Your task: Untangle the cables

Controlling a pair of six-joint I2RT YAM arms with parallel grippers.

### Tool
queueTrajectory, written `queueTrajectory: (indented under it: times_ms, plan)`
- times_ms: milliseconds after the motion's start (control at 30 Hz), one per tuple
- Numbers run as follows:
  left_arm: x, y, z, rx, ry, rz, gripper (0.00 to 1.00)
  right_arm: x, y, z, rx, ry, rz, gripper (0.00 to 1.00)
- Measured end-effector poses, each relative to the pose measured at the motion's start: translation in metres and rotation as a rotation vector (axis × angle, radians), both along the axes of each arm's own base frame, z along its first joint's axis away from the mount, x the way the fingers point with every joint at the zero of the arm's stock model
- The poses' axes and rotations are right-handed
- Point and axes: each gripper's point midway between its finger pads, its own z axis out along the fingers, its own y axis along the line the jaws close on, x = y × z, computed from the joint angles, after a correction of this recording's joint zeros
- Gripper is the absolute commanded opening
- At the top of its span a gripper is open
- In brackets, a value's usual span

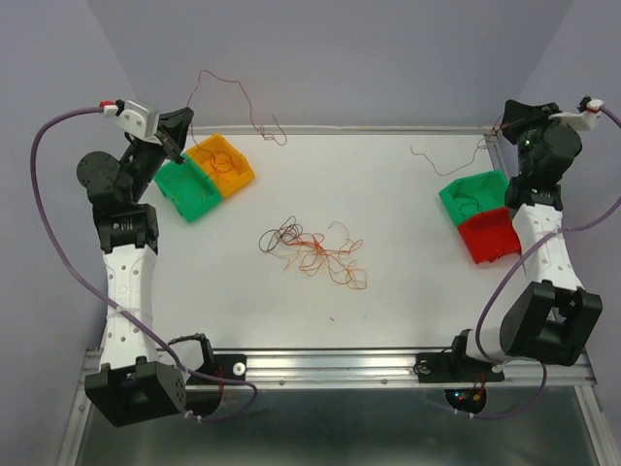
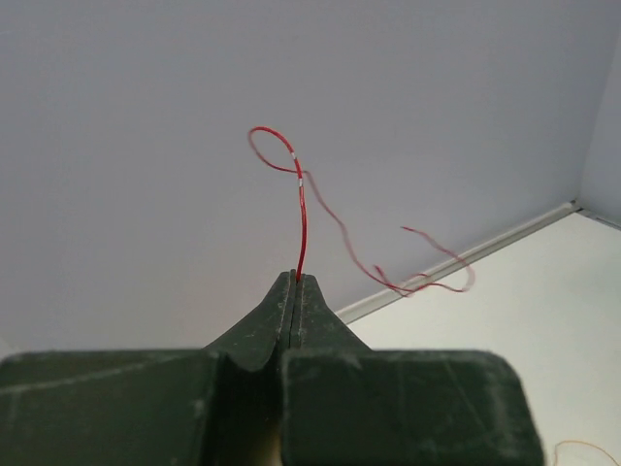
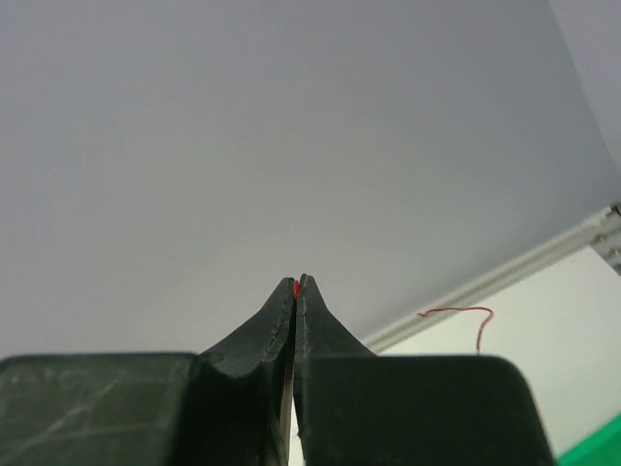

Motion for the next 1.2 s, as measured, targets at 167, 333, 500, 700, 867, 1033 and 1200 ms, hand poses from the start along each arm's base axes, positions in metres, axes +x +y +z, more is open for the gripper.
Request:
queueTrajectory:
  times_ms: [167,333,500,700,867,1033,1200]
  plan:
    - [-0.019,-0.023,-0.011,0.010,0.017,-0.074,0.00,0.004,-0.003,-0.063,0.023,0.141,-0.009,0.01]
    - [-0.029,-0.044,-0.018,0.016,0.029,-0.138,0.00,0.004,-0.007,-0.108,0.031,0.243,-0.031,0.01]
    - [-0.031,-0.059,-0.029,0.028,0.051,-0.177,0.00,0.001,-0.019,-0.133,0.036,0.296,-0.101,0.01]
    - [-0.031,-0.068,-0.038,0.047,0.067,-0.200,0.00,0.010,-0.041,-0.173,0.052,0.389,-0.203,0.01]
    - [-0.032,-0.076,-0.042,0.059,0.068,-0.215,0.00,0.007,-0.063,-0.213,0.070,0.494,-0.329,0.01]
    - [-0.034,-0.082,-0.042,0.068,0.062,-0.229,0.00,0.000,-0.082,-0.234,0.090,0.548,-0.447,0.01]
    - [-0.035,-0.087,-0.044,0.073,0.064,-0.239,0.00,-0.009,-0.097,-0.236,0.102,0.553,-0.555,0.01]
